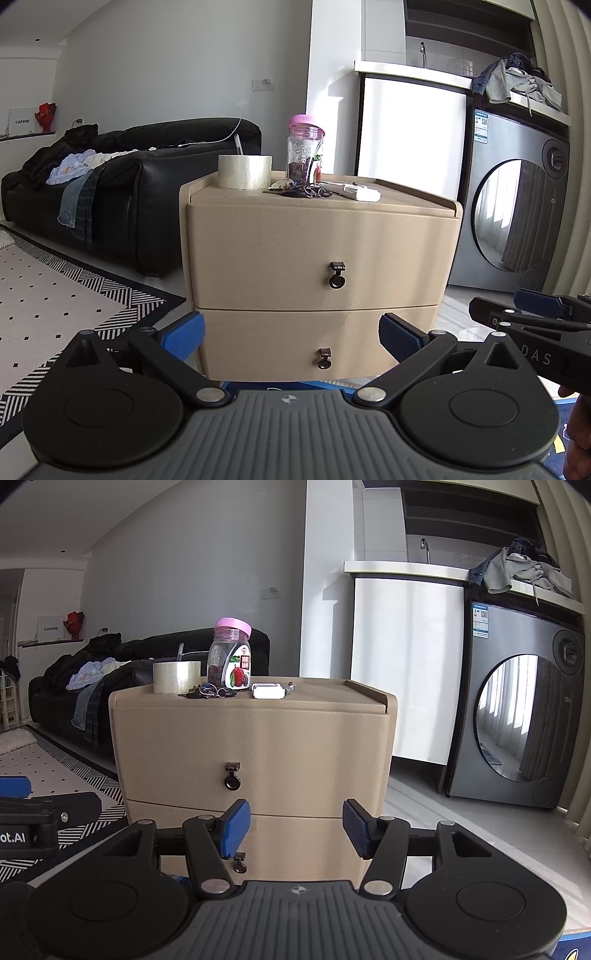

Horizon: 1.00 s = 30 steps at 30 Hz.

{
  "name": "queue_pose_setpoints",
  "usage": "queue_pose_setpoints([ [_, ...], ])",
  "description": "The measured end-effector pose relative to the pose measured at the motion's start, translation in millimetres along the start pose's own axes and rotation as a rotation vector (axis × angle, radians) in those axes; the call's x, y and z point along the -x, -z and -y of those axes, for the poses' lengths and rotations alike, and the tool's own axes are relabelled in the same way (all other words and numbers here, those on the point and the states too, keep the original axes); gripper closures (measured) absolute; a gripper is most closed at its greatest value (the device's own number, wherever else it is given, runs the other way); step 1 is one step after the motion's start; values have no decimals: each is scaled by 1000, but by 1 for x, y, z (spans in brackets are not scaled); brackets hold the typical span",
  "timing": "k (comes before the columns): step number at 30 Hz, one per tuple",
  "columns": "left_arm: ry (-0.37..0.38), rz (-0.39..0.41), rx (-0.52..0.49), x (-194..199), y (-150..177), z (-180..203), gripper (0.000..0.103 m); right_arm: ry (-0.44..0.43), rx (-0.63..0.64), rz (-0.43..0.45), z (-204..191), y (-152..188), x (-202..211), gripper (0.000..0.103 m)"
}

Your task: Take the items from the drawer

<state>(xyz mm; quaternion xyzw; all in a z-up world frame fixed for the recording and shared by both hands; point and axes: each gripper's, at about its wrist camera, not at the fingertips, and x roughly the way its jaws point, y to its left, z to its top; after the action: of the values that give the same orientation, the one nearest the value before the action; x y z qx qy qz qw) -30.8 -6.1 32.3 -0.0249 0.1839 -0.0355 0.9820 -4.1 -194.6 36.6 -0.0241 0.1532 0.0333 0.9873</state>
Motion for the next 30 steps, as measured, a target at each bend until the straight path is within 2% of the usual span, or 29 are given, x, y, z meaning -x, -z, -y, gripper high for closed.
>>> queue_pose_setpoints([
  [13,4,-9,-2,1,2,-2,0,-9,-37,52,0,1,32,37],
  [24,8,-15,-9,3,5,-3,0,-2,-126,74,9,6,34,36],
  [30,9,-15,-10,4,5,-3,0,-12,-119,70,9,6,35,35],
])
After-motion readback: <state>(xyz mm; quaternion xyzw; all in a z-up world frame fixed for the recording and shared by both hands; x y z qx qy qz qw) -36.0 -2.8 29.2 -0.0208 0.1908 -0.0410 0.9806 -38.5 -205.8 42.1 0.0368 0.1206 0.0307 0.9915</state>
